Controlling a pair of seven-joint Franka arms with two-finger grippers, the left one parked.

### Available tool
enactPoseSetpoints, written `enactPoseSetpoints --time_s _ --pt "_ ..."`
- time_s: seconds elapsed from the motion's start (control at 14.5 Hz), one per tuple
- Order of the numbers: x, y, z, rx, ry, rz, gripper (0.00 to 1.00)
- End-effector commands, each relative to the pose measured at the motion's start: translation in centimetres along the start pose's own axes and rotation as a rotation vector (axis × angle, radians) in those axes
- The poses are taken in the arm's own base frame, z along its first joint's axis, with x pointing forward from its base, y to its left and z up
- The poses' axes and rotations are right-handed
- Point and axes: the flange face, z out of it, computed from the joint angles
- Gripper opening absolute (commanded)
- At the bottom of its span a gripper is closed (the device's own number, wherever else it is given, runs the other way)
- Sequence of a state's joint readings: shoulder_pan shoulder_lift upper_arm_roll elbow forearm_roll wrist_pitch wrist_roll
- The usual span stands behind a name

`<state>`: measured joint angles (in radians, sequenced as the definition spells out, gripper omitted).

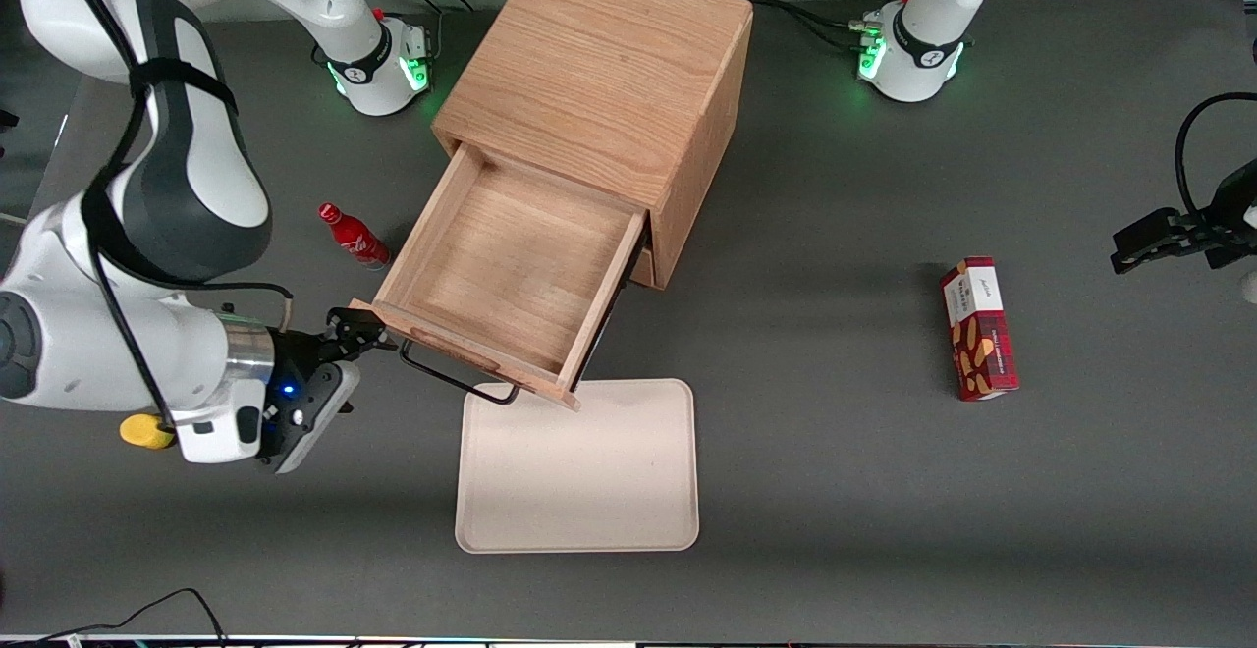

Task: Close top drawer
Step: 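Position the right gripper against the drawer front beside its black handle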

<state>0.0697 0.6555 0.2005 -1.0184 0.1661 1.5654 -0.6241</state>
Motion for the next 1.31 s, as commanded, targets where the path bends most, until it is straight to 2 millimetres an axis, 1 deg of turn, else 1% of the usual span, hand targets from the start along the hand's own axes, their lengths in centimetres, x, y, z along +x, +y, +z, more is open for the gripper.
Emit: enactPoseSetpoints --time_s 0.0,0.21,0.28,0.34,0.48,0.55,0.62,0.76,1.24 --pt "0.7 0.4 0.1 0.014 0.026 -0.036 1.0" --pt "1.1 1.0 1.4 0.023 0.038 -0.03 1.0" --pt "1.3 1.0 1.8 0.025 0.036 -0.03 1.0" --pt "1.7 0.8 2.7 0.033 0.027 -0.035 1.0" --pt "2.0 0.6 3.3 0.039 0.02 -0.039 1.0" --pt "2.1 0.7 4.0 0.043 0.017 -0.035 1.0" --pt "2.6 0.2 4.3 0.043 0.013 -0.043 1.0" --pt "2.8 0.0 4.7 0.044 0.011 -0.043 1.0" --pt "3.1 1.0 6.8 0.042 0.014 -0.041 1.0"
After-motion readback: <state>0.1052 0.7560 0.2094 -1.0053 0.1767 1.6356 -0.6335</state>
